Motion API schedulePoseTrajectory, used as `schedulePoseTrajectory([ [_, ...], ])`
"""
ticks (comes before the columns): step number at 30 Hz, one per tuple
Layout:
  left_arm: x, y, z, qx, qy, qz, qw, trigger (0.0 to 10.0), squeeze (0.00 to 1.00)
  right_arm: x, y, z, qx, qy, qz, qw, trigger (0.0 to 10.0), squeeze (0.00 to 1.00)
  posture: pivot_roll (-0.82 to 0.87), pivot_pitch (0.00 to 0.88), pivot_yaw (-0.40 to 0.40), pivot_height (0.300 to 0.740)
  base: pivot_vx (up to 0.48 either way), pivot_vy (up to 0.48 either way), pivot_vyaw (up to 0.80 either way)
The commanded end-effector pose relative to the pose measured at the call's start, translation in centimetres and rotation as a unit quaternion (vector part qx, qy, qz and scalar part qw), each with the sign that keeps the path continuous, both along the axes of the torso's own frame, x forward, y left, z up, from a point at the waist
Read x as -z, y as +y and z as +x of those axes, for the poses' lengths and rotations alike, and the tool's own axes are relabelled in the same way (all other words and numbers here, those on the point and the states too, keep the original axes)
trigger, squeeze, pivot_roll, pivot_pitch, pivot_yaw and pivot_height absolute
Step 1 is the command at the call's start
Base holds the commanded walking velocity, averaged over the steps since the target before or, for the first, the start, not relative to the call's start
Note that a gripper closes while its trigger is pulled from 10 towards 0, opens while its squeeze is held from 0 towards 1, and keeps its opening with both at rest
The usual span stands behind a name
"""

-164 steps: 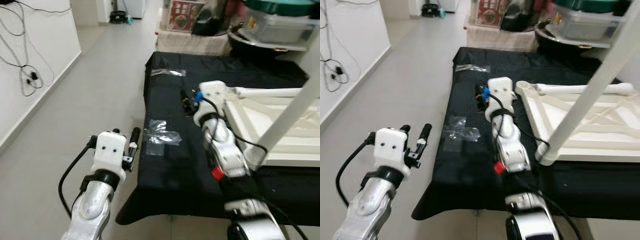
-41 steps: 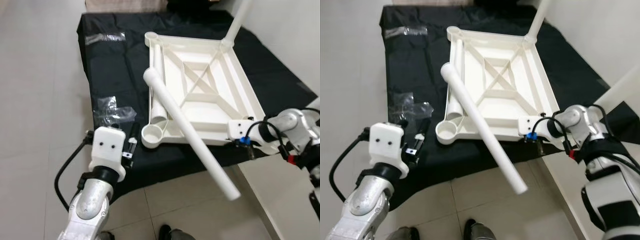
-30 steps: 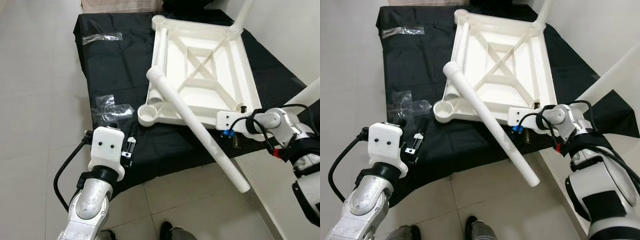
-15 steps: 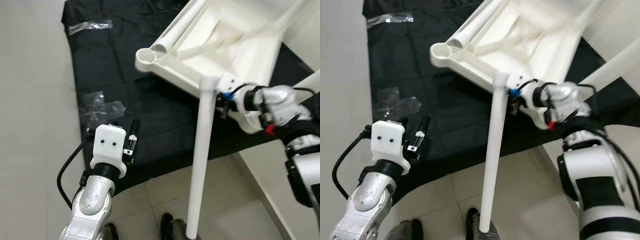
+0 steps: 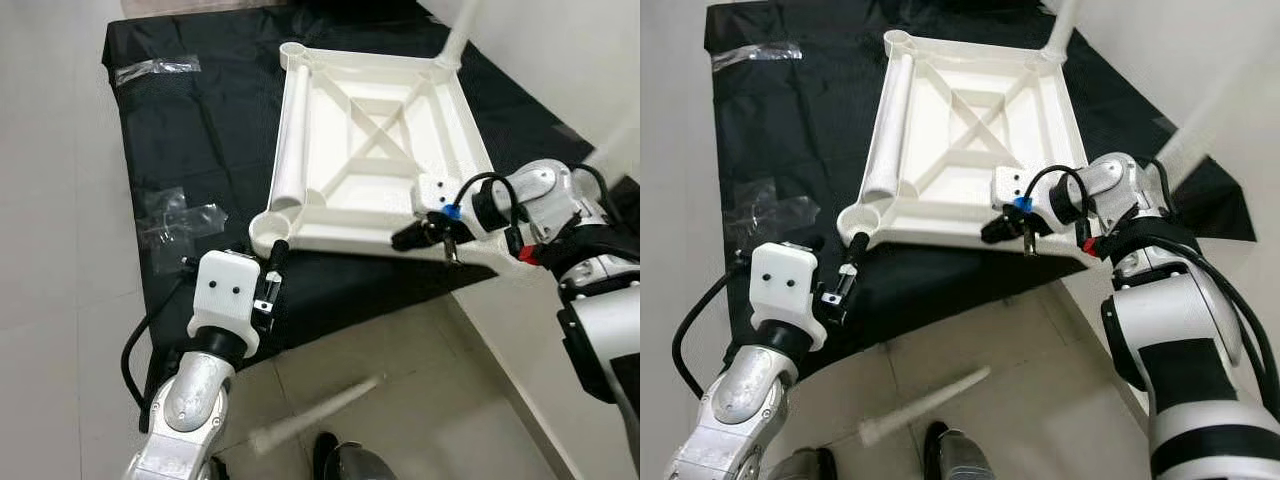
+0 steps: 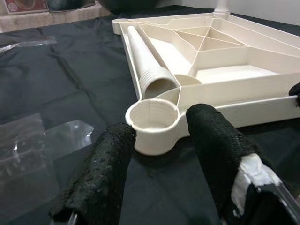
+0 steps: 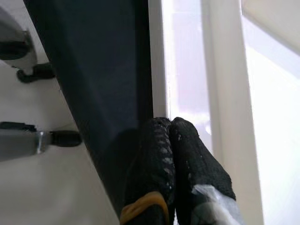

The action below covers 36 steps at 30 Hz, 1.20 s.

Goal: Building children table

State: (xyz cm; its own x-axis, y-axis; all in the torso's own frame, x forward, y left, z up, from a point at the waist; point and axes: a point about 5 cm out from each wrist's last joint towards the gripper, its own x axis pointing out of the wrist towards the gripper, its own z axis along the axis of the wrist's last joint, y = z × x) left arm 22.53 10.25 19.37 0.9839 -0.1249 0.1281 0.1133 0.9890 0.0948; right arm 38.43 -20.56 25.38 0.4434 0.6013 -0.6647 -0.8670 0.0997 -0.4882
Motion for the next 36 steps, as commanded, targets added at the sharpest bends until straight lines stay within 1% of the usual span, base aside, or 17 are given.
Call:
schedulePoseTrajectory([
  [1,0.4,-0.1,-0.1,-0.001,0.006,0.003,1.0,10.0,0.0,-1.6,0.6,-0.1,-0.034,-0.023,0.021,0.999,10.0,0.0,0.02,0.201,-0.109,0.74,0.0,0.0,0.0],
  [7,0.5,0.0,-0.1,-0.002,0.006,0.005,1.0,10.0,0.0,-1.7,0.4,-0.7,-0.08,-0.011,0.003,0.997,10.0,0.0,0.02,0.202,-0.104,0.74,0.0,0.0,0.0],
  [10,0.6,-0.1,0.0,0.0,0.007,0.005,1.0,10.0,0.0,-1.2,0.0,-1.0,-0.087,0.008,-0.004,0.996,10.0,0.0,0.03,0.201,-0.104,0.74,0.0,0.0,0.0],
  [15,0.6,-0.1,0.0,0.001,0.007,0.006,1.0,10.0,0.0,-0.9,-0.1,-1.1,-0.088,0.013,0.002,0.996,10.0,0.0,0.02,0.201,-0.104,0.74,0.0,0.0,0.0],
  [16,0.6,-0.1,0.0,0.001,0.007,0.007,1.0,10.0,0.0,-0.9,0.1,-0.9,-0.083,0.002,0.007,0.996,10.0,0.39,0.02,0.202,-0.102,0.74,0.0,0.0,0.0],
  [19,0.6,-0.1,0.0,0.0,0.007,0.007,1.0,10.0,0.0,-1.0,0.2,-0.8,-0.08,-0.006,0.01,0.997,10.0,0.39,0.02,0.202,-0.102,0.74,0.0,0.0,0.0],
  [20,0.5,-0.1,0.0,0.0,0.006,0.007,1.0,10.0,0.0,-1.3,0.5,-0.7,-0.078,-0.023,0.017,0.997,10.0,1.0,0.03,0.2,-0.102,0.74,0.0,0.0,0.0],
  [26,0.6,0.1,0.1,-0.002,0.007,0.008,1.0,10.0,0.0,-2.1,0.5,-0.6,-0.076,-0.036,0.034,0.996,10.0,1.0,0.03,0.196,-0.104,0.74,0.0,0.0,0.0],
  [27,0.7,0.1,0.1,-0.002,0.007,0.008,1.0,10.0,0.0,-2.7,0.2,-0.9,-0.087,-0.017,0.04,0.995,10.0,0.0,0.03,0.195,-0.107,0.74,0.0,0.0,0.0],
  [28,0.7,0.1,0.2,-0.003,0.006,0.009,1.0,10.0,0.0,-3.6,-0.1,-1.1,-0.093,0.007,0.063,0.994,10.0,0.0,0.03,0.19,-0.11,0.74,0.0,0.0,0.0],
  [30,0.7,0.1,0.2,-0.003,0.006,0.009,1.0,10.0,0.0,-3.6,-0.1,-1.1,-0.093,0.007,0.063,0.994,10.0,0.0,0.03,0.19,-0.11,0.74,0.0,0.0,0.0],
  [31,0.7,0.1,0.2,-0.003,0.007,0.008,1.0,10.0,0.0,-5.0,-0.1,-1.1,-0.092,0.021,0.112,0.989,10.0,0.0,0.03,0.19,-0.109,0.74,0.0,0.0,0.0],
  [32,0.8,0.1,0.2,-0.003,0.009,0.008,1.0,10.0,0.0,-6.6,0.5,-0.7,-0.066,0.004,0.175,0.982,10.0,0.0,0.03,0.188,-0.109,0.74,0.0,0.0,0.0],
  [33,0.8,0.1,0.2,-0.003,0.009,0.008,1.0,10.0,0.0,-6.6,0.5,-0.7,-0.066,0.004,0.175,0.982,10.0,0.0,0.03,0.188,-0.109,0.74,0.0,0.0,0.0],
  [34,0.9,0.1,0.1,0.001,0.013,0.006,1.0,10.0,0.0,-7.5,1.0,0.0,-0.022,-0.022,0.217,0.976,10.0,0.0,0.03,0.188,-0.109,0.74,0.0,0.0,0.0],
  [35,0.9,0.1,0.1,0.001,0.013,0.006,1.0,10.0,0.0,-7.5,1.0,0.0,-0.022,-0.022,0.217,0.976,10.0,0.0,0.03,0.188,-0.109,0.74,0.0,0.0,0.0],
  [36,0.9,0.0,0.1,0.007,0.015,0.006,1.0,10.0,0.0,-7.8,1.5,0.8,0.028,-0.056,0.239,0.969,10.0,0.0,0.03,0.184,-0.103,0.74,0.0,0.0,0.0],
])
